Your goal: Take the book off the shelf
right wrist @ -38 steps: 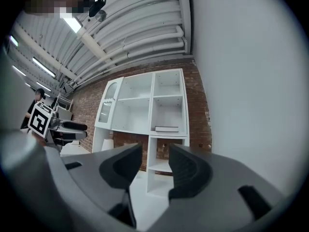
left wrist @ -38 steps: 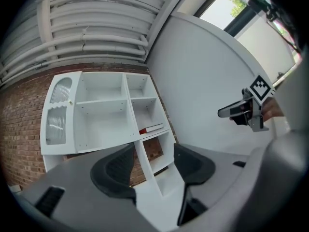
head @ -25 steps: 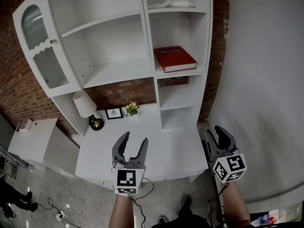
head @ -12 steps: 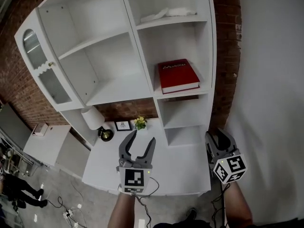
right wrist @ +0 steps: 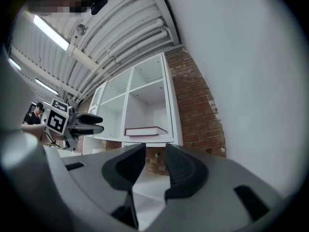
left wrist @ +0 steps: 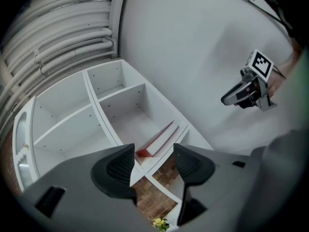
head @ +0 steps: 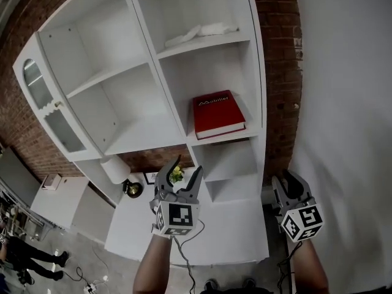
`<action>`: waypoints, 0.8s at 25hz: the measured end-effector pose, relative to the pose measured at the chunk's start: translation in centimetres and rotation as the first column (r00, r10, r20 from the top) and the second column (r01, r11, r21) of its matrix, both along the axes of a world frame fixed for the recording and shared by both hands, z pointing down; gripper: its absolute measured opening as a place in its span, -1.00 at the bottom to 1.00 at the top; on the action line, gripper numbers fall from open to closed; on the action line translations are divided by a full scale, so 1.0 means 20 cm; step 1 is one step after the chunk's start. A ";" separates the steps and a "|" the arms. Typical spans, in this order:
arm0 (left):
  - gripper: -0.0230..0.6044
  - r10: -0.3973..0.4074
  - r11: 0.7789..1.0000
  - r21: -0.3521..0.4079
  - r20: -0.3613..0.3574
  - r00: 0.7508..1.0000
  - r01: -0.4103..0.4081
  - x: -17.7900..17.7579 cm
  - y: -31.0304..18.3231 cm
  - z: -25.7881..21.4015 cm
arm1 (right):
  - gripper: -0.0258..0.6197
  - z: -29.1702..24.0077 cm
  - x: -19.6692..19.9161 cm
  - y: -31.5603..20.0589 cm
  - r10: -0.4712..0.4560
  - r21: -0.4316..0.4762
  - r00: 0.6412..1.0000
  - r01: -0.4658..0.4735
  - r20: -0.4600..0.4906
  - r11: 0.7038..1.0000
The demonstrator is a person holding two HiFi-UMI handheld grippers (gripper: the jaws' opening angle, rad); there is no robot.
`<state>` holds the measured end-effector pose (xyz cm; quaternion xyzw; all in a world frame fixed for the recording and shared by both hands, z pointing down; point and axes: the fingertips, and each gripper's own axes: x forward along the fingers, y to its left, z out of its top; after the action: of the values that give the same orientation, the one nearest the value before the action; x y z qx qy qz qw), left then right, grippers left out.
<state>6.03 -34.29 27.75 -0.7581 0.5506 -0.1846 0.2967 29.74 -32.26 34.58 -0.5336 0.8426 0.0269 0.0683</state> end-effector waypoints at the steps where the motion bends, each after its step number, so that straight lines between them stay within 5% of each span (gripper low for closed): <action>1: -0.13 0.006 1.000 0.010 0.010 1.000 -0.006 0.01 -0.03 -0.01 | -0.54 0.00 0.02 0.00 0.017 0.000 1.000 -0.017 0.005 1.000; 6: -0.13 0.048 0.998 0.041 0.105 0.993 -0.053 0.12 -0.16 -0.03 | -0.55 -0.02 0.12 0.00 0.098 0.006 0.995 -0.099 0.019 0.995; 11: -0.11 0.109 0.994 -0.050 0.218 0.970 -0.100 0.25 -0.34 0.01 | -0.57 -0.06 0.24 0.04 0.192 0.010 0.980 -0.192 0.050 0.981; 20: 0.02 0.127 0.989 -0.128 0.443 0.887 -0.077 0.39 -0.67 0.02 | -0.60 -0.07 0.36 0.13 0.311 -0.001 0.947 -0.312 0.087 0.950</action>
<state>13.80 -47.74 28.20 -0.7374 0.4156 -0.3683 0.3845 37.01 -29.67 33.20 -0.6599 0.7440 0.0196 0.1028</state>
